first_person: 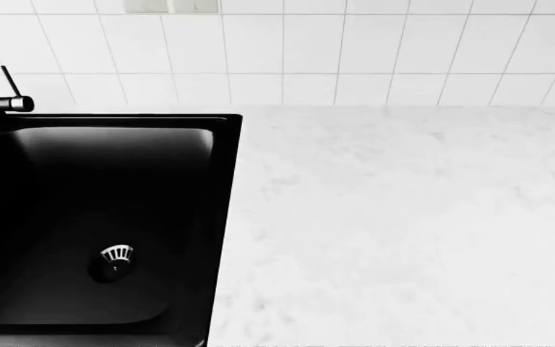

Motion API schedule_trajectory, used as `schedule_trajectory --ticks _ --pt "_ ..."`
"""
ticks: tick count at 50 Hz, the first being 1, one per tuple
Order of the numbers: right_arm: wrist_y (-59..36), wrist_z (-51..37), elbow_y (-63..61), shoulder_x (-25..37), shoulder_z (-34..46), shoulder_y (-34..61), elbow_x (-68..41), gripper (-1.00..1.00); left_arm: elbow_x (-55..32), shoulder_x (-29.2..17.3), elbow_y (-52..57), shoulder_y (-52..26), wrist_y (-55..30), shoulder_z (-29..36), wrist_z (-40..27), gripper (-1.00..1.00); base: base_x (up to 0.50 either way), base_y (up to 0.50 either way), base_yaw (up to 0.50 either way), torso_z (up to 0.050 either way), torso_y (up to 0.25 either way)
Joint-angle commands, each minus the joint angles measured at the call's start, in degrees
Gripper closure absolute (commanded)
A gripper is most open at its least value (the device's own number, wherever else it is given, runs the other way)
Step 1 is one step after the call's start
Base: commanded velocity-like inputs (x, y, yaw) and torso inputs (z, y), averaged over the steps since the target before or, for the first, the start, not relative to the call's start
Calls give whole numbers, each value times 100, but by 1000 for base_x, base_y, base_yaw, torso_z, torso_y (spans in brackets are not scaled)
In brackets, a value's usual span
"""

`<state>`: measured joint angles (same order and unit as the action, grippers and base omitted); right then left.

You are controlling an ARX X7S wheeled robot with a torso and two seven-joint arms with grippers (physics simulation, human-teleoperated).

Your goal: Pick and place the shaker into the drawer. Then close the cabinet.

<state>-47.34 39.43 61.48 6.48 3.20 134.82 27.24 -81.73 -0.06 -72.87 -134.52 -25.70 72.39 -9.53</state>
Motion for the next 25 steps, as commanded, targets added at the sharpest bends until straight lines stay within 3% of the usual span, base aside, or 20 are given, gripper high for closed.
schedule_trajectory --ticks 1,10,11,20,25 --pt "-20 -42 38 6 0 17 -67 -100 -375 2 -14 18 81 446 35 -100 0 0 0 0 0" --pt "-12 -73 33 27 12 17 -69 -100 -654 0 -15 27 85 492 61 -100 0 0 0 0 0" --pt "-6 -75 34 36 14 17 -63 -100 -675 0 -9 52 72 502 61 100 0 0 0 0 0" --pt "59 -76 88 86 26 17 -41 -100 -701 -4 11 127 138 599 94 100 0 0 0 0 0" --pt "68 -66 117 103 26 17 -32 -100 -727 0 -162 -25 624 518 -170 100 0 0 0 0 0"
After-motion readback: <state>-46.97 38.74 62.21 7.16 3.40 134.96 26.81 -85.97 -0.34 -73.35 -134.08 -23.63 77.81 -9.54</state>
